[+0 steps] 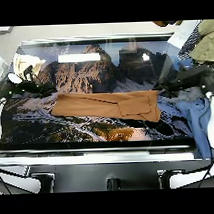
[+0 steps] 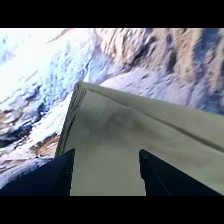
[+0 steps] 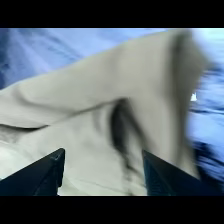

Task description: Fold the clothes and pants, and hang the long-sleeved shirts on hangers.

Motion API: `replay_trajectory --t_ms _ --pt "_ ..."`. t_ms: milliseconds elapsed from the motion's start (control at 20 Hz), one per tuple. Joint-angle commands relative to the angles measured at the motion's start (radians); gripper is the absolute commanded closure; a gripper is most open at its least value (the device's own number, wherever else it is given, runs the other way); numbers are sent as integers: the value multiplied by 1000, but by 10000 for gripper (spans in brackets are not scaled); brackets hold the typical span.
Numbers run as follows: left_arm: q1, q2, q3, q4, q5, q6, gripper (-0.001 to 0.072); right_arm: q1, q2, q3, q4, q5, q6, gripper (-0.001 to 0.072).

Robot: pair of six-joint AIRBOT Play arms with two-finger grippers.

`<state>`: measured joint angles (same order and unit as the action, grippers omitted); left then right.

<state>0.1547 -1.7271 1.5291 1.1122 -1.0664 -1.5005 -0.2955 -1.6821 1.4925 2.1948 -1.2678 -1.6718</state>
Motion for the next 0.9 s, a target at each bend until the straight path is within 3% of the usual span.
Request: replay_trajectory --t_ms 0,250,850 --pt "11 62 16 22 -50 -2 236 -143 -18 21 -2 -134 -74 125" --pt "11 101 16 53 -105 -3 236 -169 -135 15 94 -170 -177 122" --pt "11 100 15 52 -108 -3 236 -29 -280 15 162 -151 -217 123"
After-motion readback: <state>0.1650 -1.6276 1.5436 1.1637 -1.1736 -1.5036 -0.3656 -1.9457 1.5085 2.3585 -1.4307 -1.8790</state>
